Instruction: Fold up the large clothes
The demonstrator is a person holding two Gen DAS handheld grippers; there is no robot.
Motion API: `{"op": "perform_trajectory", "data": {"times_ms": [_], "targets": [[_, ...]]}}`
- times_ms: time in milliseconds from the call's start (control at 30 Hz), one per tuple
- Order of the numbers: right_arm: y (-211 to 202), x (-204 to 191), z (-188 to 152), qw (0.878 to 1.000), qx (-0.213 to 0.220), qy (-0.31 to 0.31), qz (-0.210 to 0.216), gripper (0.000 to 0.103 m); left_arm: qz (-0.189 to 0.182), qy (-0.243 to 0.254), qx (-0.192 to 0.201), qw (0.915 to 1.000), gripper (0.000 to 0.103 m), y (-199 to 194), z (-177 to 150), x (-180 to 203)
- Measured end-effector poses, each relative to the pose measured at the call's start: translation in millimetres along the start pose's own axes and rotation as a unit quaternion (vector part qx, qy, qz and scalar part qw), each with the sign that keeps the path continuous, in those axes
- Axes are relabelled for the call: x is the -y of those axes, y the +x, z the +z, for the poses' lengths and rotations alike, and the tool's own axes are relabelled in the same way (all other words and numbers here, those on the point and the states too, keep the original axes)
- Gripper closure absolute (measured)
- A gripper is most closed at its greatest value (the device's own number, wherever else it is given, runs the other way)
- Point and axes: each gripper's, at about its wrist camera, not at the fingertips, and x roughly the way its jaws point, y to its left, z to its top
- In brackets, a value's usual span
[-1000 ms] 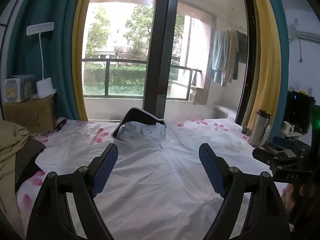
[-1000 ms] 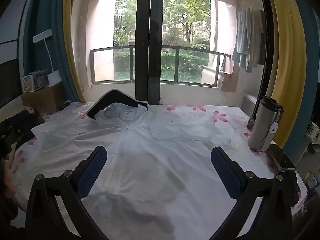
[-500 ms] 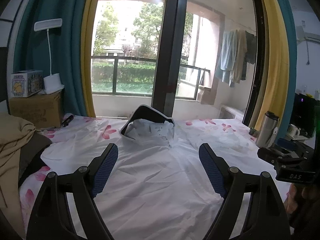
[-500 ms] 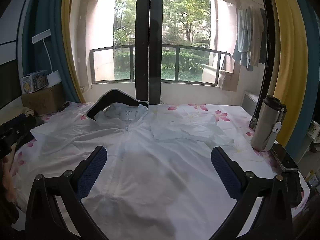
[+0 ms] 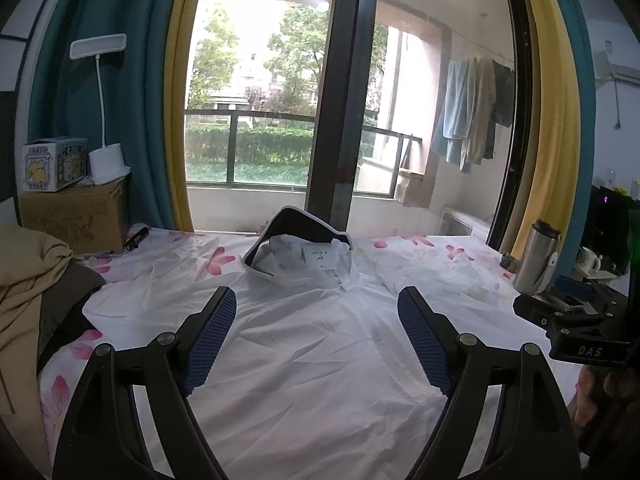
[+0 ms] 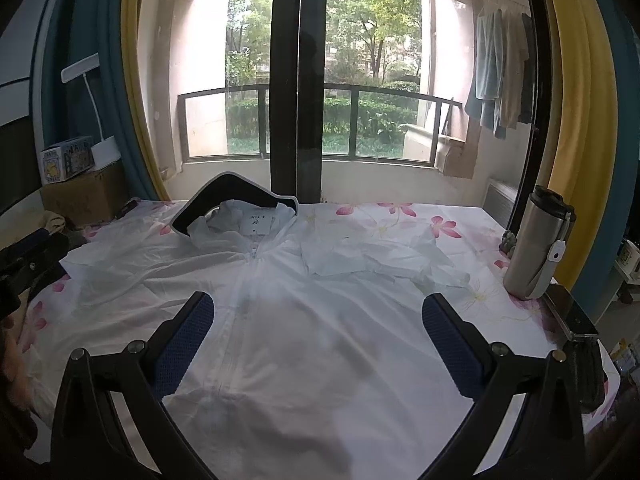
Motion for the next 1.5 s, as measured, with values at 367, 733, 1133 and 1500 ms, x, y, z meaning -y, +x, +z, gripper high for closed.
{"op": "perform_trajectory", "data": {"times_ms": [367,733,1133,1500], "targets": [[1.0,1.1,0.2,1.0,-0.001,0.002,-0.003,0.0,-0.002,0.001,0.002,1.0,0.018,-0.1,-0.6,1.0],[3.1,3.8,0.7,1.0,-0.004,0.007,-0.009,0.0,-0.004,0.002,0.0,1.0,0.018,5.2,2.0,0.9],[3.9,3.9,1.8,1.0,-0.004,0.008,-0.009,0.0,-0.004,0.002,0.003,1.0,0.018,6.3,2.5,-0.8],[5.1,4.0,1.7,1.0,-0.006,0.009,-0.008,0.0,-0.011,0.001,0.004,0.9999,0.018,7.2,2.8,-0.7]]}}
